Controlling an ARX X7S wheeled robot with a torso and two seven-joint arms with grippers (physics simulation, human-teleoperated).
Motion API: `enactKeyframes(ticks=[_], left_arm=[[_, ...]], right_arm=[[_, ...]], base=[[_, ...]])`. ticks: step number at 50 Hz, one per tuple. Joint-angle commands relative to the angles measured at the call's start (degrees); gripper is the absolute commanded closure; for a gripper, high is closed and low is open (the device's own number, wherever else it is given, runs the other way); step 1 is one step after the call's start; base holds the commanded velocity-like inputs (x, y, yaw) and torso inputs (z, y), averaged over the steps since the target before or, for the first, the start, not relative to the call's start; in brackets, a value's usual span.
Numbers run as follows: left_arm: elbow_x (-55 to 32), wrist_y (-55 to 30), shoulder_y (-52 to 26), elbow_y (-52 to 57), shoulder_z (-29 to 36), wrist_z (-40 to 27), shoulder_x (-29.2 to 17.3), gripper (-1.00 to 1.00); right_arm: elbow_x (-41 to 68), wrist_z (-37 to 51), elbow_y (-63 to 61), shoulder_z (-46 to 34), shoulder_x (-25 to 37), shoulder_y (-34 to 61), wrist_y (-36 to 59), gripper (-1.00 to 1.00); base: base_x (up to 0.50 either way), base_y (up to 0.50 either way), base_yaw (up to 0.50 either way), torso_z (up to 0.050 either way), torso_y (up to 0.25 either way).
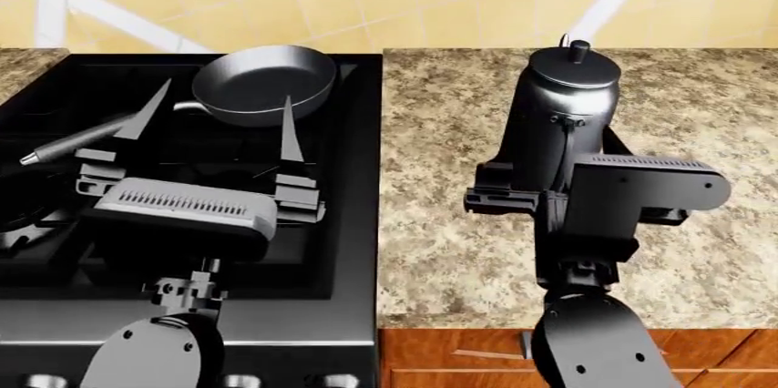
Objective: Pick the kettle from the counter and place it on a stove burner. Then turn the burner on.
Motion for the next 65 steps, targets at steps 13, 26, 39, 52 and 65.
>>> enactKeyframes(ticks=[13, 26, 39, 52, 65], left_arm=[[-1.6, 0.0, -0.2, -0.5, 0.4, -0.7, -0.8, -1.0], [-1.7, -0.1, -0.3, -0.5, 0.9, -1.1, -1.3, -1.0], [-2.1, -0.1, -0.3, -0.4, 1.3, -1.5, -1.8, -1.0], [-2.5, -0.1, -0.4, -0.4, 1.7, -1.9, -2.1, -1.0], [-3.0, -0.1, -0.4, -0.5, 1.9, -2.4, -2.6, -1.0]], right_arm=[[4.4, 1.9, 10.8, 2.5, -1.0, 3.9, -3.4, -1.0], [5.2, 3.0, 15.0, 2.7, -0.1, 6.0, -5.2, -1.0], [6.2, 3.5, 18.7, 2.5, 0.5, 7.8, -6.1, -1.0], [8.0, 3.8, 21.0, 3.1, 0.7, 8.9, -6.6, 1.0], [9.4, 4.4, 20.3, 3.3, 1.2, 9.0, -6.3, 1.0]], base=[[0.0, 0.0, 0.0, 0.0, 0.0], [0.0, 0.0, 0.0, 0.0, 0.0], [0.0, 0.0, 0.0, 0.0, 0.0], [0.0, 0.0, 0.0, 0.0, 0.0], [0.0, 0.0, 0.0, 0.0, 0.0]])
